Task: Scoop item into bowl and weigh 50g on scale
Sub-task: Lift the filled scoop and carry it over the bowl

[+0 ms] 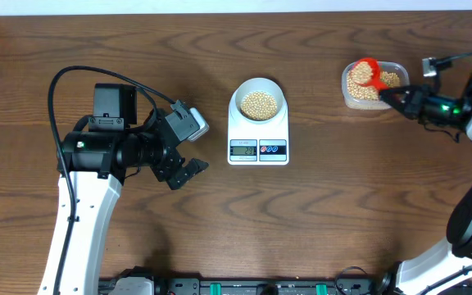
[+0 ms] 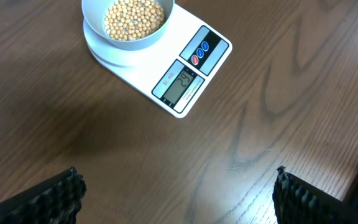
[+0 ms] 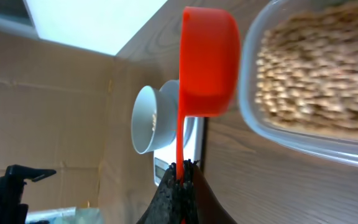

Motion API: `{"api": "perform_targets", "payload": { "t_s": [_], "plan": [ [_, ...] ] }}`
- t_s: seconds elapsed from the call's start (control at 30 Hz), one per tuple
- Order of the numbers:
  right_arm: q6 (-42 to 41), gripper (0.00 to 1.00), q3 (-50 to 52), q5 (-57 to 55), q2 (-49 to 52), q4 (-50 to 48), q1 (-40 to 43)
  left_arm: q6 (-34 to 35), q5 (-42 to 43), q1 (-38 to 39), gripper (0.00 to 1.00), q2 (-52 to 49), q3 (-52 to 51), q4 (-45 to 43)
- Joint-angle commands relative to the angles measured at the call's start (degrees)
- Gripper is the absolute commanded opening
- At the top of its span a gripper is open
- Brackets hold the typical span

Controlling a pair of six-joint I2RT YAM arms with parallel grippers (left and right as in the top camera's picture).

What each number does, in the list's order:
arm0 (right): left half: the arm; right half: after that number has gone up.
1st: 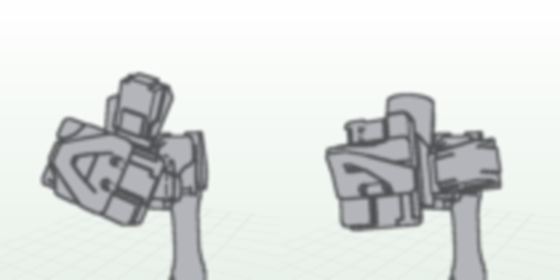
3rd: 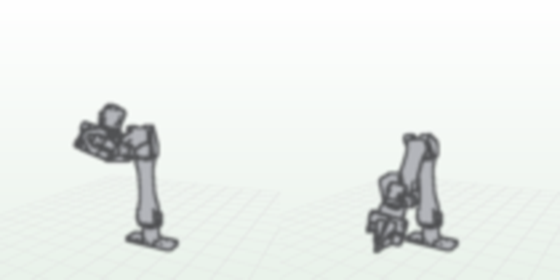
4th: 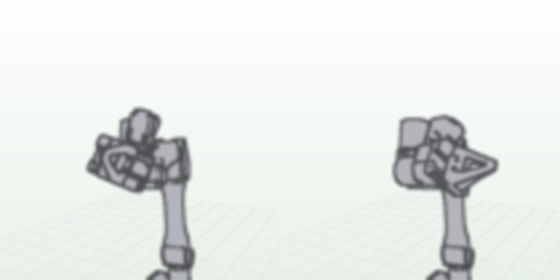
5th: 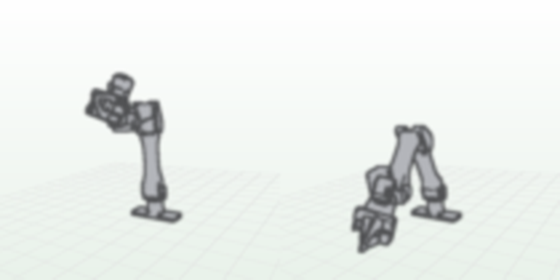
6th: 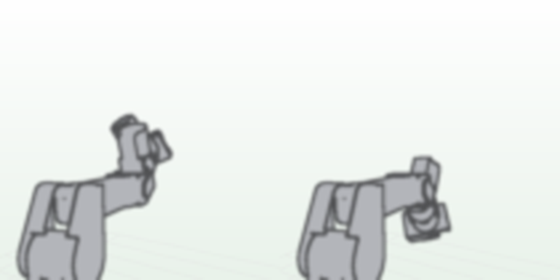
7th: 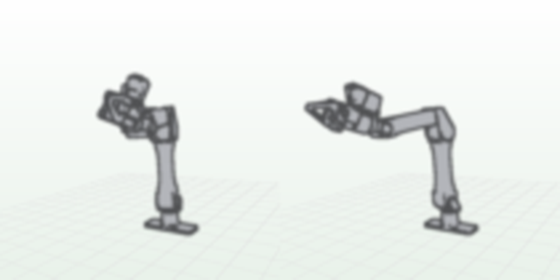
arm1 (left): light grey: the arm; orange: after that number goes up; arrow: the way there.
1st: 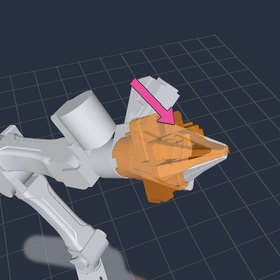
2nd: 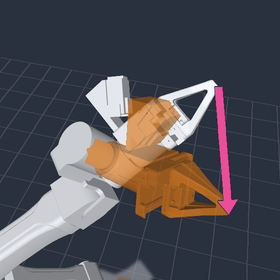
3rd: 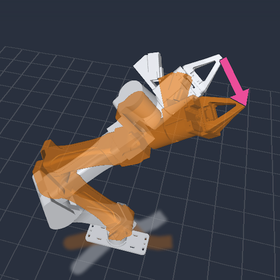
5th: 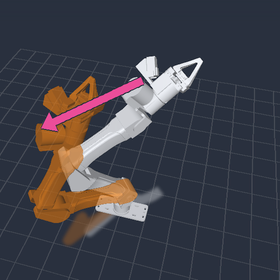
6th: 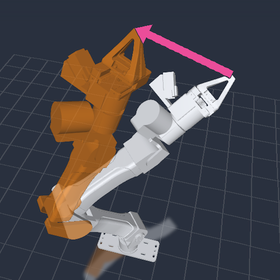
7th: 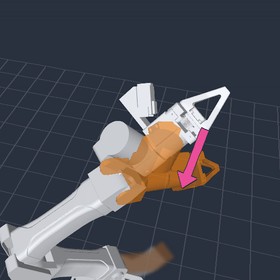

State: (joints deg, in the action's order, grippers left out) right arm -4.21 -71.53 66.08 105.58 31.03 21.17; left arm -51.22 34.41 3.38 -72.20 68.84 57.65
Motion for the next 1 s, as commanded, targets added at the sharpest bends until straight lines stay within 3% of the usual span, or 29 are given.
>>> {"api": "perform_targets", "payload": {
  "t_s": [0.0, 0.67, 0.97],
  "plan": [
    [-3.69, 0.01, 0.35, 2.08, 0.59, -2.16, -3.39, 0.04, 0.96, -0.31, 0.99, 0.35, 1.57, 0.11],
    [-10.49, 0.01, 0.35, 2.21, 0.61, -12.22, -19.71, 0.04, 0.96, -0.31, 0.99, 0.35, 1.57, 0.11],
    [2.01, 0.01, 0.35, 0.61, 0.61, -12.04, -24.44, 0.04, 0.96, -0.31, 0.99, 0.35, 1.57, 0.11]
  ]
}}
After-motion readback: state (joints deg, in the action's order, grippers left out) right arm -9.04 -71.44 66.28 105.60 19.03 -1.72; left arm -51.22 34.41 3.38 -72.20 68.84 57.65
